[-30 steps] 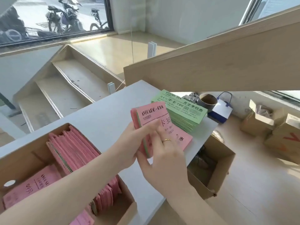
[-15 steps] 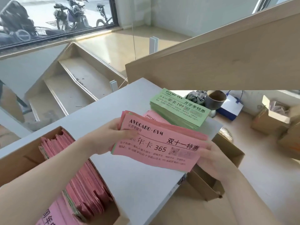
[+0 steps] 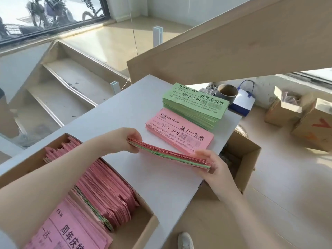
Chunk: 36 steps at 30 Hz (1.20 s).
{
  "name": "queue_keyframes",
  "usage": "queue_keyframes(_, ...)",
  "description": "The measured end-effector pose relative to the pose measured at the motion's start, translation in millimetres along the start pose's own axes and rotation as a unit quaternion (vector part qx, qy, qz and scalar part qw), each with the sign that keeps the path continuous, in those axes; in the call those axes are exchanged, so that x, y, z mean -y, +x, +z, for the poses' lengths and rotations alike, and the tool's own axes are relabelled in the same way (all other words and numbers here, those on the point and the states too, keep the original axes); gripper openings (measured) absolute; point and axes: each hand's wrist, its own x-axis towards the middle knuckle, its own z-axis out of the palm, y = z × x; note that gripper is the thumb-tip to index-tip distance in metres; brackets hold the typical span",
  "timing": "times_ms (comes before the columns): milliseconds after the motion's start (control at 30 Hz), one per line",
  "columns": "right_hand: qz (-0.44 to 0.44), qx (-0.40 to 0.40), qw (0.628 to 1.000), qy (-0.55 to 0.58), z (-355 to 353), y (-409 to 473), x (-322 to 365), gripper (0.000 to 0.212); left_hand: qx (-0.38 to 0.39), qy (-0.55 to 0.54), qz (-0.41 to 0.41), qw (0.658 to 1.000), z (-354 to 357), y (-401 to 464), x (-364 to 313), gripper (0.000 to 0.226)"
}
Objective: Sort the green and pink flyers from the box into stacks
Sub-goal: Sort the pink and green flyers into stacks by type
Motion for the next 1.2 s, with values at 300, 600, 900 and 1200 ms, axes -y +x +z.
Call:
queue_keyframes(300, -0.038, -0.109, 0.992, 0.04, 16, -9, 10, 0.034, -0.128, -0.04, 0.063, 0.989, -10, -9, -2, 0.02)
queue_keyframes(600, 0.067, -0.023, 0.997, -0.028, 26, -8, -8, 0.045, -0.04, -0.034, -0.066, 0.996, -2, 12, 4, 0.033)
queue_keyframes(900, 0.105, -0.087, 0.988, 0.068, 14, 20, 11, 0.029, -0.07, -0.182, -0.004, 0.981, -5, 32, -12, 0.017)
queue_keyframes(1200, 0.267, -0.024, 0.96, 0.078, -10, 73, 18, 0.024, -0.18, -0.183, -0.024, 0.966, -7, 102, -36, 0.009)
